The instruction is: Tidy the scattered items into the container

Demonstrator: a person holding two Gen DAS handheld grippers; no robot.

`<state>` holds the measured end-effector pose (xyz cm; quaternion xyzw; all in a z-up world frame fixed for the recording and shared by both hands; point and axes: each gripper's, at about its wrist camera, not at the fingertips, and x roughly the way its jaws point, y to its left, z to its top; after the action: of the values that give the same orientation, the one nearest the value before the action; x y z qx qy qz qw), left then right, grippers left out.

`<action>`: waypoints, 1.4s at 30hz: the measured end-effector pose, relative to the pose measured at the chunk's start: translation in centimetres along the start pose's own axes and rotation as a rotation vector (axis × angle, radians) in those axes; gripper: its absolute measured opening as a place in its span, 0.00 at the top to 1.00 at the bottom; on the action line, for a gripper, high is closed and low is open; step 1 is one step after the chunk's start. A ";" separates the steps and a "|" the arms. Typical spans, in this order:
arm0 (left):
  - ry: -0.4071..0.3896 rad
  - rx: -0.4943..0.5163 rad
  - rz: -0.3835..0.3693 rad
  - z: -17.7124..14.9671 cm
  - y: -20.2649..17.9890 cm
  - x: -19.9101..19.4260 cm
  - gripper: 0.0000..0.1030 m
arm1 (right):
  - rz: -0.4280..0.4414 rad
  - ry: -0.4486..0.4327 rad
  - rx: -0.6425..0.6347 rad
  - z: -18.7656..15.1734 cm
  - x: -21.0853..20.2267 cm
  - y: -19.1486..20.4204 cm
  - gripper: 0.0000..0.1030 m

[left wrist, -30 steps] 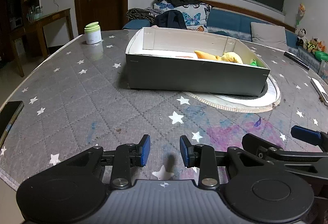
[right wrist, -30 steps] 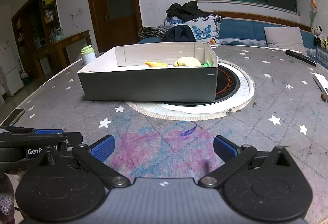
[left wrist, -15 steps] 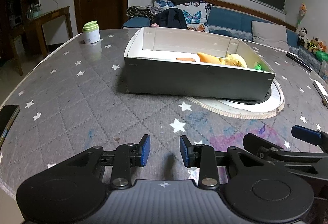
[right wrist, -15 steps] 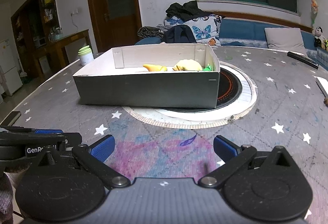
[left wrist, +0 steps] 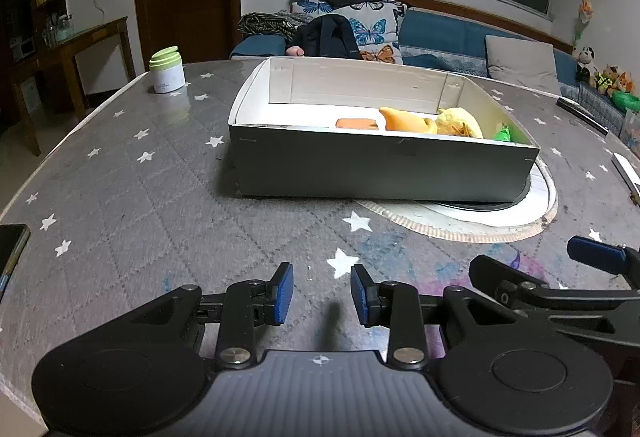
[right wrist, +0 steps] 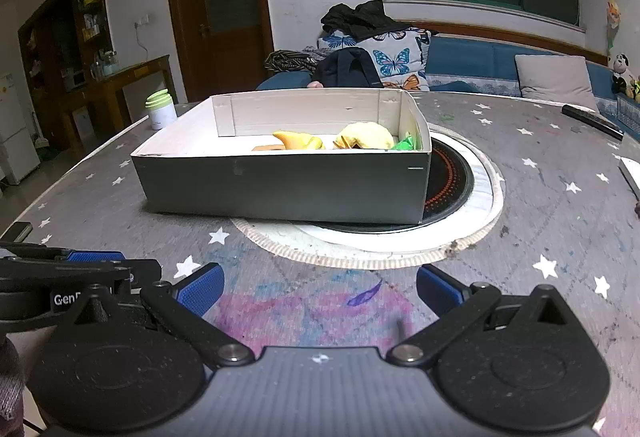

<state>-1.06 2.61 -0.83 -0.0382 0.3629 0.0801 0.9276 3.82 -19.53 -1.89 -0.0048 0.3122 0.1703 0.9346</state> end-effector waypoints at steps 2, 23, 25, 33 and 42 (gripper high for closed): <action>0.000 0.002 0.000 0.2 0.1 0.1 0.67 | 0.000 0.000 -0.003 0.2 0.1 0.1 0.00; 0.006 0.039 0.007 2.3 -0.1 1.4 0.67 | -0.007 0.025 -0.006 1.7 2.1 -0.1 0.00; 0.006 0.041 0.006 2.5 -0.1 1.5 0.67 | -0.005 0.028 -0.005 1.9 2.3 -0.2 0.00; 0.015 0.060 0.000 3.3 -0.5 1.9 0.67 | -0.008 0.037 0.004 2.5 2.8 -0.5 0.00; 0.034 0.067 -0.005 3.6 -0.6 2.5 0.67 | -0.021 0.055 -0.003 2.7 3.4 -0.6 0.00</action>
<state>3.27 2.75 0.09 -0.0093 0.3811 0.0648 0.9222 8.07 -18.70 -1.78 -0.0142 0.3374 0.1607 0.9274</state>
